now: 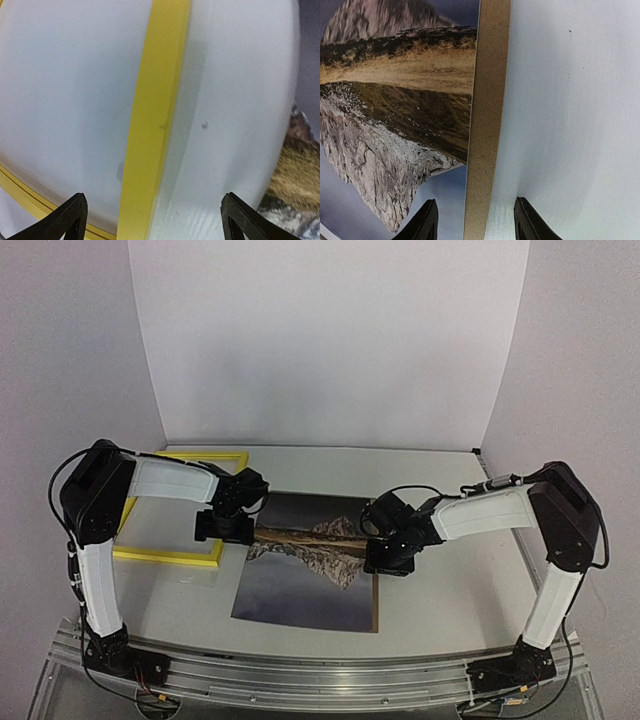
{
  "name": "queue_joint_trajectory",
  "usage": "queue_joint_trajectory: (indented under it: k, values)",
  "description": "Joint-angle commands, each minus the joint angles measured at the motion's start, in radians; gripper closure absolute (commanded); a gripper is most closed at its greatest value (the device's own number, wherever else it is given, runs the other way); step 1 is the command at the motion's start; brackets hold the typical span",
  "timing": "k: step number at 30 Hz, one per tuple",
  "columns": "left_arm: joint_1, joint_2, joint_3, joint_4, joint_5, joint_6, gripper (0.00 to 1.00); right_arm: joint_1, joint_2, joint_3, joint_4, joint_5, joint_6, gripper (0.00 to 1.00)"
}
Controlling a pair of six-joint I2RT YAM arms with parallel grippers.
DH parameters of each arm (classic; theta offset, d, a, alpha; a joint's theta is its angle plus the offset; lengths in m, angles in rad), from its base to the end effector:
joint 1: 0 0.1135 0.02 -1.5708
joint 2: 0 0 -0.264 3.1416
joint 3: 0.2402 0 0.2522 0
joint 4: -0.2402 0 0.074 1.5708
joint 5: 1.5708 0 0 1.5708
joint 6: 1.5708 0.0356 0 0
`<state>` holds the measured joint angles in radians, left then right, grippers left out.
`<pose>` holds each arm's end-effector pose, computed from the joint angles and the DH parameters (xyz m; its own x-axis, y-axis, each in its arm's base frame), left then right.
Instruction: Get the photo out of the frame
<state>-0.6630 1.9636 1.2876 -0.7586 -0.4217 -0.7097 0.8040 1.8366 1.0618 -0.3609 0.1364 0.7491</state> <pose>0.2960 -0.2126 0.1454 -0.9297 -0.0283 -0.3672 -0.1160 0.9688 0.2191 0.2480 0.2504 0.1406 -0.9195 0.0180 -0.3926 -0.0649 0.9783 0.1967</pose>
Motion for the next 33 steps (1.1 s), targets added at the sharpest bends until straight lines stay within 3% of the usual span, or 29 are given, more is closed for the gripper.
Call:
queue_joint_trajectory:
  k: [1, 10, 17, 27, 33]
  values:
    - [-0.004, -0.171, -0.033, 0.108, 0.18, 0.03, 0.06, 0.004, -0.031, 0.01, -0.015, 0.016, -0.003, 0.55]
    - [0.056, -0.259, -0.169, 0.401, 0.538, 0.074, 0.0, 0.004, -0.066, 0.034, -0.006, -0.007, -0.033, 0.55]
    - [0.122, -0.193, -0.207, 0.472, 0.646, 0.092, 0.01, 0.003, -0.033, 0.046, -0.003, -0.022, -0.027, 0.56]
    - [0.147, -0.119, -0.245, 0.581, 0.824, 0.121, 0.15, 0.004, 0.029, 0.04, -0.003, -0.026, -0.003, 0.6]
    - [0.147, -0.104, -0.245, 0.566, 0.817, 0.121, 0.19, 0.003, 0.038, 0.038, -0.003, -0.032, 0.005, 0.6]
